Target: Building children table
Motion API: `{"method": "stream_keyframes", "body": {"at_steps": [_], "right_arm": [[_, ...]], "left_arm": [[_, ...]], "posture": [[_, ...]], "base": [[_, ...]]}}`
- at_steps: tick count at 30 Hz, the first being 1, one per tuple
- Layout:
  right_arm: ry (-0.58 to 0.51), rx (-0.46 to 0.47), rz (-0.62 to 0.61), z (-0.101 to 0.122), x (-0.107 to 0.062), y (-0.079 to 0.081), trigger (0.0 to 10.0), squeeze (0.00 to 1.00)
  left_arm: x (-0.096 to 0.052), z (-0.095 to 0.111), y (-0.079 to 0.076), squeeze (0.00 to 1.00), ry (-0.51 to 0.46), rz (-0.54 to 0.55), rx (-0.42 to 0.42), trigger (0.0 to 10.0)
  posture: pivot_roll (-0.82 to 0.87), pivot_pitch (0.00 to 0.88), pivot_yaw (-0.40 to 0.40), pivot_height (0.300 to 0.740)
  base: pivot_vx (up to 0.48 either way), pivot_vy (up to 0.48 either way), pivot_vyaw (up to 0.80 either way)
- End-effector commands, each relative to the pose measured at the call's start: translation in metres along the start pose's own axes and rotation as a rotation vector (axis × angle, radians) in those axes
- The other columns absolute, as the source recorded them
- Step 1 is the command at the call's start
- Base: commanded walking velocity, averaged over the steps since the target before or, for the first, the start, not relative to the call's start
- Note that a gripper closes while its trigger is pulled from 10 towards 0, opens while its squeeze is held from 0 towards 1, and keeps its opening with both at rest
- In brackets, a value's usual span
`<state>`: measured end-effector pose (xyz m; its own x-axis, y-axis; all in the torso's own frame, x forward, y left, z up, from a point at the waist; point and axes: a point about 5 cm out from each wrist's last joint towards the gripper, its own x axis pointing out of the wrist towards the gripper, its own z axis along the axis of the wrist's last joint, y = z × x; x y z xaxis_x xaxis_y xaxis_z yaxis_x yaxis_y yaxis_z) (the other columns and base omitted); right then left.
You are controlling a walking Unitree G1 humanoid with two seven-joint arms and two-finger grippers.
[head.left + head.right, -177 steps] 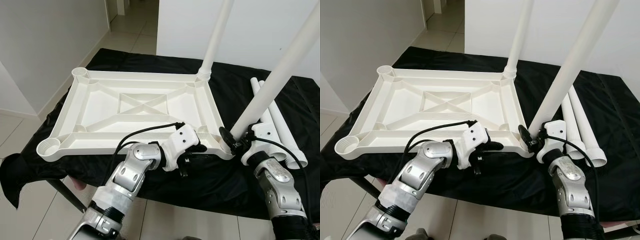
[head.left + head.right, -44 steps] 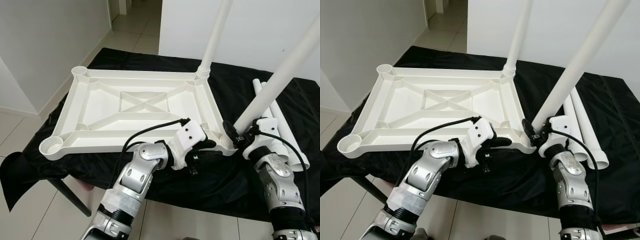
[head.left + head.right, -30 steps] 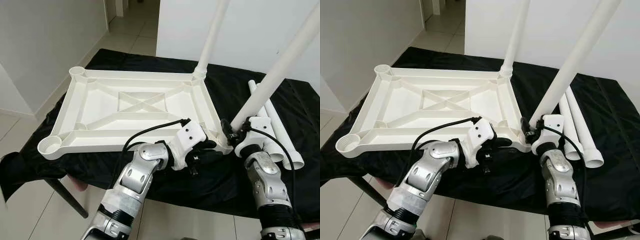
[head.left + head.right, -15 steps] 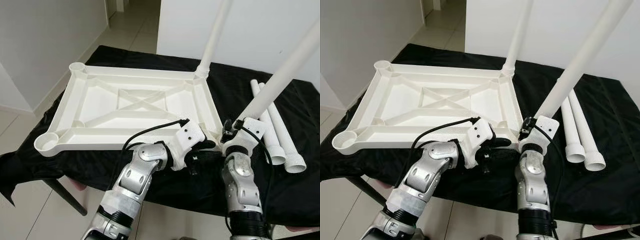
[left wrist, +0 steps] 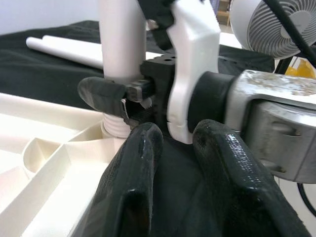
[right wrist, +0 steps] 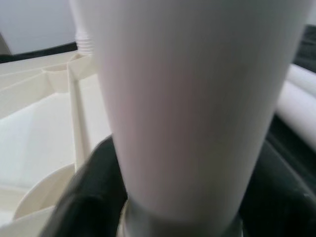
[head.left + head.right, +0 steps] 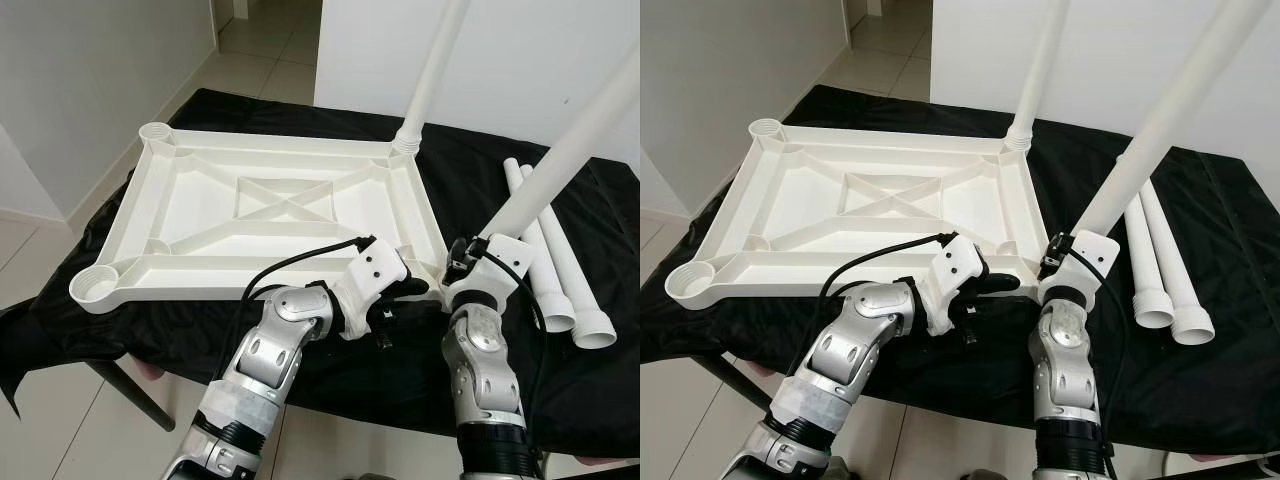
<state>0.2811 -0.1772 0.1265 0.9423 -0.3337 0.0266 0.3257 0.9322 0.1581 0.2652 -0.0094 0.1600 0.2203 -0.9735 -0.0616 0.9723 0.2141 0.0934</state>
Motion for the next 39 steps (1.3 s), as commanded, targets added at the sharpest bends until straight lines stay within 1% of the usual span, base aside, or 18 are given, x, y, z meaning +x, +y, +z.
{"method": "stream_keyframes", "body": {"at_steps": [1,5,6,7,15,17,19,20,22,23,26,28,33,34,36,37,38,39], "right_arm": [[0.025,0.025,0.041,-0.007,-0.005,0.001,10.0,1.00],[-0.001,0.015,0.084,-0.002,-0.006,-0.003,10.0,1.00],[-0.008,0.017,0.116,0.000,-0.006,-0.009,10.0,1.00],[-0.026,0.001,0.138,0.003,-0.005,-0.016,10.0,0.00],[-0.037,-0.061,0.296,0.011,0.001,-0.037,10.0,0.00],[-0.021,-0.125,0.395,0.012,0.008,-0.048,10.0,0.00],[-0.021,-0.125,0.395,0.012,0.008,-0.048,10.0,0.00],[-0.017,-0.153,0.436,0.013,0.010,-0.051,10.0,0.00],[-0.017,-0.153,0.436,0.013,0.010,-0.051,10.0,0.00],[-0.003,-0.181,0.497,0.013,0.014,-0.053,10.0,0.00],[-0.003,-0.181,0.497,0.013,0.014,-0.053,10.0,0.00],[0.032,-0.242,0.644,0.012,0.024,-0.048,10.0,0.00],[0.048,-0.276,0.702,0.012,0.030,-0.044,10.0,0.00],[0.070,-0.314,0.777,0.011,0.038,-0.038,9.4,0.00],[0.070,-0.314,0.777,0.011,0.038,-0.038,9.4,0.00],[0.074,-0.324,0.798,0.011,0.040,-0.038,4.1,0.00],[0.074,-0.324,0.798,0.011,0.040,-0.038,4.1,0.00],[0.075,-0.338,0.812,0.011,0.042,-0.038,2.3,0.00]], "left_arm": [[-0.001,0.001,0.007,0.00,0.006,0.135,0.000,10.0],[-0.001,0.001,0.006,0.00,0.007,0.135,-0.001,10.0],[0.000,0.001,0.006,0.00,0.006,0.133,-0.002,10.0],[0.000,0.001,0.005,0.00,0.004,0.130,-0.002,10.0],[0.003,0.002,0.003,0.00,0.001,0.118,-0.003,10.0],[0.005,0.002,0.002,0.00,-0.001,0.114,-0.004,10.0],[0.005,0.002,0.002,0.00,-0.001,0.114,-0.004,10.0],[0.005,0.002,0.002,0.00,0.000,0.110,-0.004,10.0],[0.005,0.002,0.002,0.00,0.000,0.110,-0.004,10.0],[0.007,0.000,-0.001,0.00,0.008,0.093,-0.007,10.0],[0.007,0.000,-0.001,0.00,0.008,0.093,-0.007,10.0],[0.010,-0.007,-0.006,0.00,0.033,0.065,-0.009,10.0],[0.012,-0.008,-0.008,0.00,0.039,0.057,-0.008,10.0],[0.015,-0.008,-0.009,0.00,0.037,0.057,-0.005,10.0],[0.015,-0.008,-0.009,0.00,0.037,0.057,-0.005,10.0],[0.015,-0.007,-0.009,0.00,0.034,0.059,-0.004,10.0],[0.015,-0.007,-0.009,0.00,0.034,0.059,-0.004,10.0],[0.015,-0.006,-0.008,0.00,0.031,0.063,-0.003,10.0]], "posture": [[0.01,0.017,-0.035,0.740],[0.01,0.017,-0.034,0.740],[0.01,0.016,-0.034,0.740],[0.01,0.017,-0.032,0.740],[0.00,0.016,-0.028,0.740],[0.00,0.011,-0.027,0.740],[0.00,0.011,-0.027,0.740],[0.00,0.011,-0.027,0.740],[0.00,0.011,-0.027,0.740],[0.00,0.004,-0.027,0.740],[0.00,0.004,-0.027,0.740],[0.01,0.000,-0.028,0.740],[0.01,0.000,-0.030,0.740],[0.01,0.000,-0.038,0.740],[0.01,0.000,-0.038,0.740],[0.01,0.000,-0.038,0.740],[0.01,0.000,-0.038,0.740],[0.02,0.000,-0.045,0.740]], "base": [[0.000,0.000,0.00],[0.000,0.000,0.00],[0.000,0.000,0.00],[0.000,0.000,0.00],[0.000,0.000,0.00],[0.000,0.000,0.00],[0.000,0.000,0.00],[0.000,0.000,0.00],[0.000,0.000,0.00],[0.000,0.000,0.00],[0.000,0.000,0.00],[0.000,0.000,0.00],[0.000,0.000,0.00],[0.000,0.000,0.00],[0.000,0.000,0.00],[0.000,0.000,0.00],[0.000,0.000,0.00],[0.000,0.000,0.00]]}}
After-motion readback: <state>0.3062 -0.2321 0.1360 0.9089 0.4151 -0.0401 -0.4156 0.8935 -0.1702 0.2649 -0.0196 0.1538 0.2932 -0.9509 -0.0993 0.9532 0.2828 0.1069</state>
